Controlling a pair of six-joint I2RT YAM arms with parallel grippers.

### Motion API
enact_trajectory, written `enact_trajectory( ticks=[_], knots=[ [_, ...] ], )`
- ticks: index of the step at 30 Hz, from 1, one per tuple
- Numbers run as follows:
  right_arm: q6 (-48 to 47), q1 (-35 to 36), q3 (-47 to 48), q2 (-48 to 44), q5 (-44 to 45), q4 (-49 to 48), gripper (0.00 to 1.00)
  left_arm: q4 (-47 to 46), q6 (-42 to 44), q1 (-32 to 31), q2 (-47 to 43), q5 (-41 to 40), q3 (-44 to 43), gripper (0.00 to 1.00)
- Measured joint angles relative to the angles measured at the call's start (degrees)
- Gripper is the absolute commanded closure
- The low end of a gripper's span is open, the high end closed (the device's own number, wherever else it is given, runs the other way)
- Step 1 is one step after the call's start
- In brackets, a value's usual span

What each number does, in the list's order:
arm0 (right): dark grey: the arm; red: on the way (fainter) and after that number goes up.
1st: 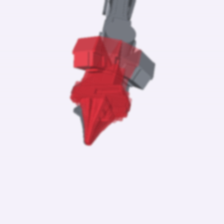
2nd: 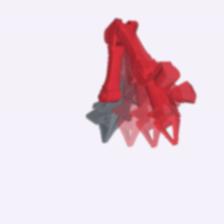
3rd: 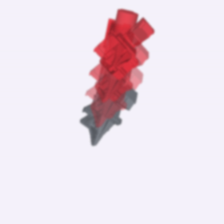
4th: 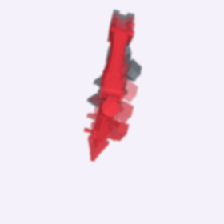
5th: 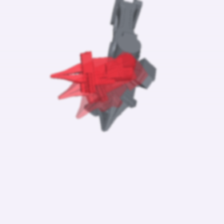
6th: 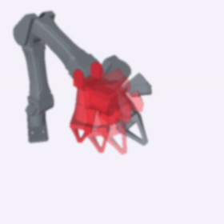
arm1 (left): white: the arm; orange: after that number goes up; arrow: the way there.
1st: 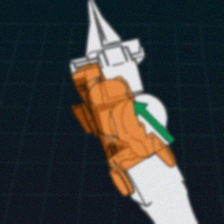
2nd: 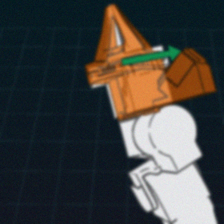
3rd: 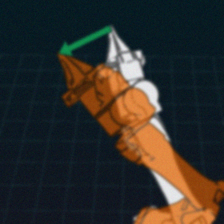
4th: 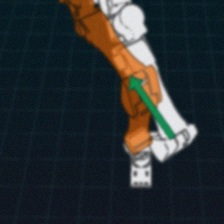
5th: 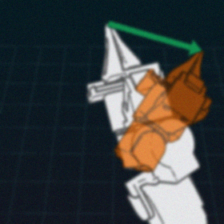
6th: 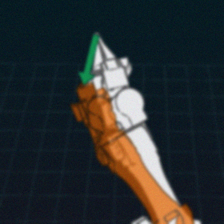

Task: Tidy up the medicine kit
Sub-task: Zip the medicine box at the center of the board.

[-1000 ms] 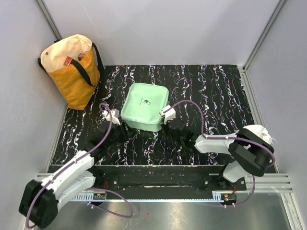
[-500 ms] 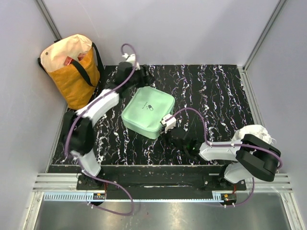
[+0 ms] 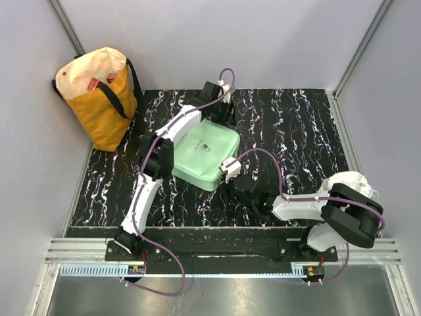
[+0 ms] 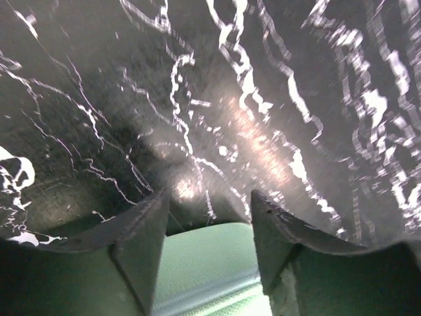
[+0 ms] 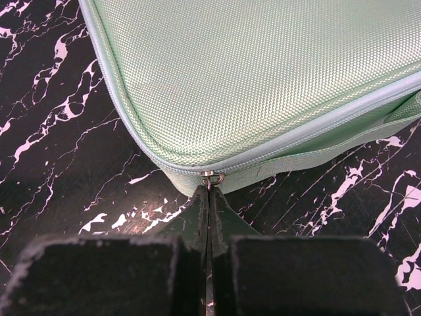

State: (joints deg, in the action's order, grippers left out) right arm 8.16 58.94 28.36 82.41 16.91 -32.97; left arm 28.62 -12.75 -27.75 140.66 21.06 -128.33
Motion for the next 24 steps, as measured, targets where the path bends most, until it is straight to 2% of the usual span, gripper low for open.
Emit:
enact_trajectory(
  ticks=[2,4,5,6,8,11,13,17,24],
  knots=[
    [0.0,0.0,0.0,0.0,0.1,-0.1,1.0,6.2,2.8,-0.5,3.0,0.2,-4.0,0.57],
    [0.0,-0.2,0.0,0.0,0.1,-0.1,1.0,10.4,5.9,-0.7,6.3,1.6,-8.8,0.72],
    [0.1,-0.5,0.0,0.0,-0.1,0.0,1.0,11.6,7.5,-0.7,7.0,2.5,-9.4,0.81],
    [0.1,-0.6,0.0,0.0,-0.3,0.0,1.0,12.1,9.6,-0.7,7.0,4.1,-8.8,0.85],
    [0.3,-1.4,0.0,-0.3,-2.1,0.6,1.0,11.0,13.0,-0.7,5.1,7.0,-4.8,0.85],
    [0.5,-2.5,0.0,-0.8,-7.1,1.8,1.0,5.8,20.5,-0.5,-1.8,8.7,7.5,0.92],
    [0.5,-3.0,0.1,-0.9,-9.7,2.4,1.0,4.8,24.8,-0.4,-4.7,8.7,11.9,0.94],
    [0.0,-5.6,0.3,-0.9,-14.0,2.8,1.0,3.9,30.5,-0.3,-6.1,9.7,14.3,0.98],
    [-3.4,-9.4,1.4,-0.6,-11.7,4.0,1.0,7.1,36.2,-1.6,-6.6,11.9,14.7,1.0]
  ],
)
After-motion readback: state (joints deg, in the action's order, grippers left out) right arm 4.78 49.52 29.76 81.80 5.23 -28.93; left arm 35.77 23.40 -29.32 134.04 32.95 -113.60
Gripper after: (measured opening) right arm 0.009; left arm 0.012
